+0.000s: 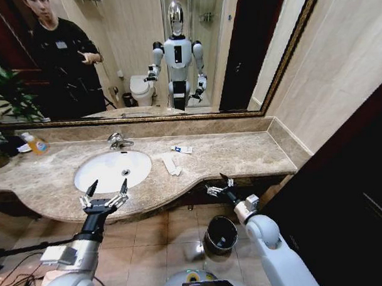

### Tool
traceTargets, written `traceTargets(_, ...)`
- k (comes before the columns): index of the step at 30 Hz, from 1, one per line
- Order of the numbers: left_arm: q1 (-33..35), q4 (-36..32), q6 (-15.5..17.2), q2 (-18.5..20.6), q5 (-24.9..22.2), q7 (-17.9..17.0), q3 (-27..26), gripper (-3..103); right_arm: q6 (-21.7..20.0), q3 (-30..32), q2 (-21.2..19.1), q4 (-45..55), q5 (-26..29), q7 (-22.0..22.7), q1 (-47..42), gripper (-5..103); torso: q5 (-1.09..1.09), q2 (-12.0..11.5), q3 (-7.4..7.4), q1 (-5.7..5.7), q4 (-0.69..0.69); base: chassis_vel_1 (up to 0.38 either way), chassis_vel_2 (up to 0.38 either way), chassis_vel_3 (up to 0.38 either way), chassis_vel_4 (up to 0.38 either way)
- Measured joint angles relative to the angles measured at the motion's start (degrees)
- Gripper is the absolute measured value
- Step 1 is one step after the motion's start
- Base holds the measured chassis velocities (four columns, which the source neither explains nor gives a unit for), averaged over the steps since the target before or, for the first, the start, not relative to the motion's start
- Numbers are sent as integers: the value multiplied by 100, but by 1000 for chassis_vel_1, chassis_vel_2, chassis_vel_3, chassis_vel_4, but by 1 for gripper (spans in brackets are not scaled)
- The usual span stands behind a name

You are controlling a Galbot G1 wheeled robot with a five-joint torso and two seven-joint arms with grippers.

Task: Pick up the trash from the sink and place it in the trash bin.

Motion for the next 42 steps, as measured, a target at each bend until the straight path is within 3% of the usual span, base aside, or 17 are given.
traceTargets(7,0,0,0,0,0,0,0,100,180,-121,-119,-514,0,-508,562,100,0,0,0,0,0,0,0,0,0)
traceTargets(10,0,0,0,0,0,0,0,100,75,-144,-225,-693,24,-804,795,100,0,0,0,0,0,0,0,0,0)
traceTargets(16,0,0,0,0,0,0,0,100,-480,-456,-654,-927,113,-1309,1286,100,0,0,0,0,-1,0,0,0,0)
traceTargets(23,0,0,0,0,0,0,0,100,-1111,-1073,-902,-1075,258,-1243,1790,100,0,0,0,0,0,0,0,0,0)
traceTargets(26,0,0,0,0,0,0,0,100,-1507,-1449,-965,-1082,514,-840,2068,100,-1,0,0,0,0,0,0,0,0)
traceTargets(28,0,0,0,0,0,0,0,100,-1558,-1544,-969,-1083,597,-687,2132,100,0,0,0,0,0,0,0,0,0)
traceTargets(30,0,0,0,0,0,0,0,100,-1769,-1824,-954,-1063,979,-93,2322,100,-1,0,0,0,0,0,0,0,0)
traceTargets(32,0,0,0,0,0,0,0,100,-1834,-1897,-931,-1047,1115,131,2372,100,-1,0,0,0,0,0,0,0,0)
traceTargets(34,0,0,0,0,0,0,0,100,-1989,-2079,-772,-1014,1435,902,2489,100,0,0,0,0,0,0,0,0,0)
traceTargets(36,0,0,0,0,0,0,0,100,-2007,-2096,-750,-1010,1472,995,2499,100,-1,0,0,0,0,0,0,0,0)
traceTargets(38,0,0,0,0,0,0,0,100,-2085,-2190,-611,-979,1706,1537,2548,100,-1,0,0,0,0,0,0,0,0)
traceTargets(39,0,0,0,0,0,0,0,100,-2085,-2190,-611,-979,1706,1537,2548,100,-1,0,0,0,0,0,0,0,0)
traceTargets(42,0,0,0,0,0,0,0,100,-2110,-2436,-293,-934,1906,2363,2636,100,-2,0,0,0,0,0,0,0,0)
